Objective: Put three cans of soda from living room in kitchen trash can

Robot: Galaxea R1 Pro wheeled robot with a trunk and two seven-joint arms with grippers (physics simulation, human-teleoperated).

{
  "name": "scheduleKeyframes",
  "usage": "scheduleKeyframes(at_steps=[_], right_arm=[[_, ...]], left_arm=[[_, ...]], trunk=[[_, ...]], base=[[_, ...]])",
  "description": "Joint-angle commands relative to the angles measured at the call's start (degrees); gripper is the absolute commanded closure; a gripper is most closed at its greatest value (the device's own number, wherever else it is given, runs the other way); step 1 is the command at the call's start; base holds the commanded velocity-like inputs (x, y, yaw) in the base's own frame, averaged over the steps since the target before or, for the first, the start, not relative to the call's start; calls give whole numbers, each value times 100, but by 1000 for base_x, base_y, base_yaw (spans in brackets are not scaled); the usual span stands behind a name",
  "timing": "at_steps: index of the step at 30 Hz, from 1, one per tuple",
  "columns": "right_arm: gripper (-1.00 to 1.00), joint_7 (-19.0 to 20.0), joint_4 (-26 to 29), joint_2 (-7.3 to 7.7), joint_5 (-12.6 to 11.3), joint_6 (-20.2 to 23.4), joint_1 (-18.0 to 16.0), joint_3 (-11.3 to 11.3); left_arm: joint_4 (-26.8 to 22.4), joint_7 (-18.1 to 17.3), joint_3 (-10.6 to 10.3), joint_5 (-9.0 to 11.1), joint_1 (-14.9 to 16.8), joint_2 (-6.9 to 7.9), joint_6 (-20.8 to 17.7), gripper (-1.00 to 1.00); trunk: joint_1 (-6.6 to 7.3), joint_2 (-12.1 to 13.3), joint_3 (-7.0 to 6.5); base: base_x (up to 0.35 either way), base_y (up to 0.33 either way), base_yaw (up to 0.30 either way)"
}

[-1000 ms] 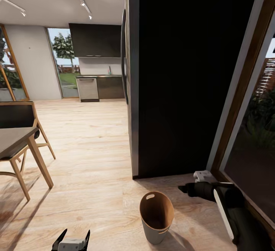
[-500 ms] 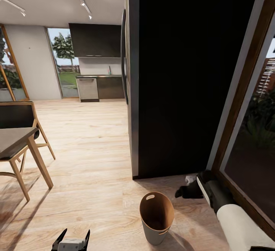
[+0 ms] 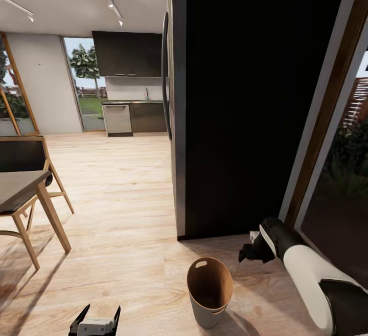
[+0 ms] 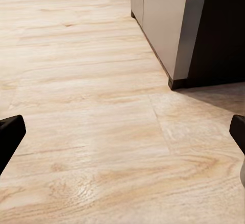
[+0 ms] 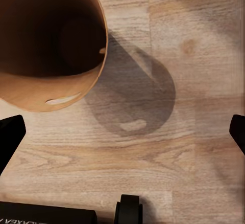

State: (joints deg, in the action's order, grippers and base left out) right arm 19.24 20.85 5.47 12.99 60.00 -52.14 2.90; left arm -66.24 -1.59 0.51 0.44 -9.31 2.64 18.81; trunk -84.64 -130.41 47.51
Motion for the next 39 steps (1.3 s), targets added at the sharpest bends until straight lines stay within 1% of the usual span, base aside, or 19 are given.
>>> scheduleKeyframes(at_steps=[1,17,21,26,32,36,39], right_arm=[[-100,-7,-8,0,0,0,-12,0],[-100,-34,-34,-41,29,0,-60,-15],[-100,-42,-35,-70,39,0,-53,-25],[-100,-150,-41,-96,32,0,-28,-25],[-100,-223,-53,-186,21,0,-10,-14],[-100,-235,-50,-211,24,0,-7,-26],[-100,-301,-35,-281,30,0,-6,-36]], left_arm=[[-1,-3,2,0,0,0,-2,-100],[3,-23,4,2,1,0,-13,-100],[-3,-18,11,1,0,0,-3,-100],[-3,-15,23,1,0,0,-1,-100],[-18,-16,29,7,0,0,0,-100],[-40,-18,34,8,0,0,-2,-100],[-51,-22,34,28,0,0,-14,-100]], trunk=[[0,0,0],[0,0,0],[0,0,0],[0,0,0],[0,0,0],[0,0,0],[-66,-120,54]], base=[[85,0,0],[240,56,0],[51,19,0],[14,5,0],[3,1,0],[0,0,0],[0,0,0]])
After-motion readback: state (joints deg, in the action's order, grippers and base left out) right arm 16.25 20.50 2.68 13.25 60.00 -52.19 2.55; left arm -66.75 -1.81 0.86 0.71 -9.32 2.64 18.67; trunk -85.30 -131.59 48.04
